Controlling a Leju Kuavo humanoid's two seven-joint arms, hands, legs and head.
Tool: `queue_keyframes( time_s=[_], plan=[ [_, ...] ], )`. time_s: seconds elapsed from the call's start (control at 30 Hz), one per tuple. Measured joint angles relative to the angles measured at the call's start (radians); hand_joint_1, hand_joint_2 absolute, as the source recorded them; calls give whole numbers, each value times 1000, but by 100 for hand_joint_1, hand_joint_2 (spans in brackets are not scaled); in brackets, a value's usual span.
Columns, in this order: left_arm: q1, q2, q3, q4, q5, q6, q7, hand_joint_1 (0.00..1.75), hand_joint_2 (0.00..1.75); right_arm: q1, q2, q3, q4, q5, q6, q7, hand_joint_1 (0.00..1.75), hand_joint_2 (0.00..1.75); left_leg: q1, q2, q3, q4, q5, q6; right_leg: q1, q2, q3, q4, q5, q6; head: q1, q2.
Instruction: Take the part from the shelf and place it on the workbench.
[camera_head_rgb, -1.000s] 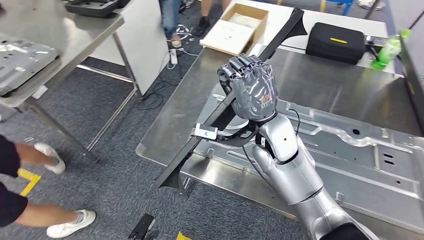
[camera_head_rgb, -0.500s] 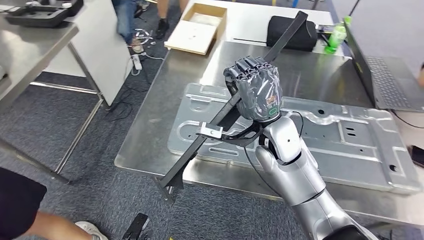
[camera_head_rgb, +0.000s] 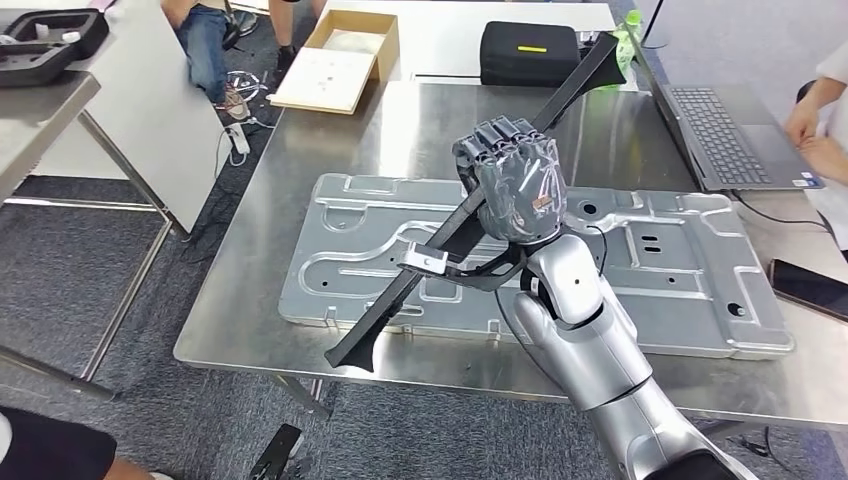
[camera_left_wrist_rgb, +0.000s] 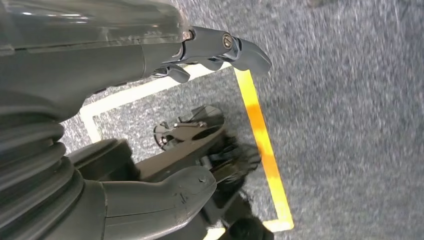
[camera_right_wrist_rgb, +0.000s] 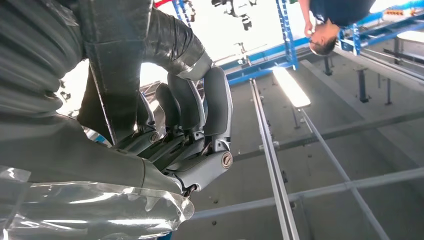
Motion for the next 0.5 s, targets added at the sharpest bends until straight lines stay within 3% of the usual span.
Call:
queue_keyframes(
  time_s=[0.07, 0.13, 0.17, 0.3, 0.37, 0.43, 0.47, 0.5],
  plan=[
    [0, 1, 1, 0, -3, 0, 0, 0, 175, 0, 0, 0, 5, 1, -1, 0, 141, 175, -6, -3, 39, -109, 77, 16, 6, 10, 7, 1, -4, -2, 0, 0],
    [-2, 4, 2, 0, -4, 0, -1, 0, 175, -1, 0, 0, 8, 2, -4, 0, 141, 175, -13, -10, 86, -225, 127, 31, 11, 18, 8, 3, -6, 0, 0, 0],
    [-3, 5, 3, 0, -4, 0, -2, 0, 175, -2, 0, 0, 10, 2, -5, 0, 141, 175, -17, -13, 98, -255, 134, 36, 10, 20, 6, 4, -5, 3, 0, 0],
    [-4, 6, 4, 0, -4, 1, -4, 0, 175, -1, 0, -2, 15, 3, -9, 0, 141, 175, -14, -9, 109, -283, 142, 44, 8, 18, -3, 16, -13, 25, 1, 0],
    [-6, 6, 4, 0, -5, 1, -7, 0, 175, -1, 0, -4, 15, 3, -11, 0, 141, 175, -9, -5, 114, -293, 148, 51, 6, 6, -36, 90, -59, 37, 2, 0],
    [-6, 6, 4, 0, -5, 1, -11, 0, 175, 2, -1, -6, 18, 3, -13, 0, 141, 175, -8, -3, 114, -293, 148, 54, -1, 0, -97, 214, -114, 46, 2, 0],
    [-5, 6, 4, 0, -5, 1, -12, 0, 175, 5, -1, -7, 19, 3, -14, 0, 141, 175, -8, -1, 114, -292, 147, 53, -5, -2, -119, 255, -124, 50, 3, 0],
    [-4, 6, 4, 0, -6, 1, -12, 0, 175, 7, -2, -7, 21, 3, -14, 0, 141, 175, -7, 0, 114, -291, 146, 51, -9, -4, -124, 262, -115, 53, 3, 0]
  ],
)
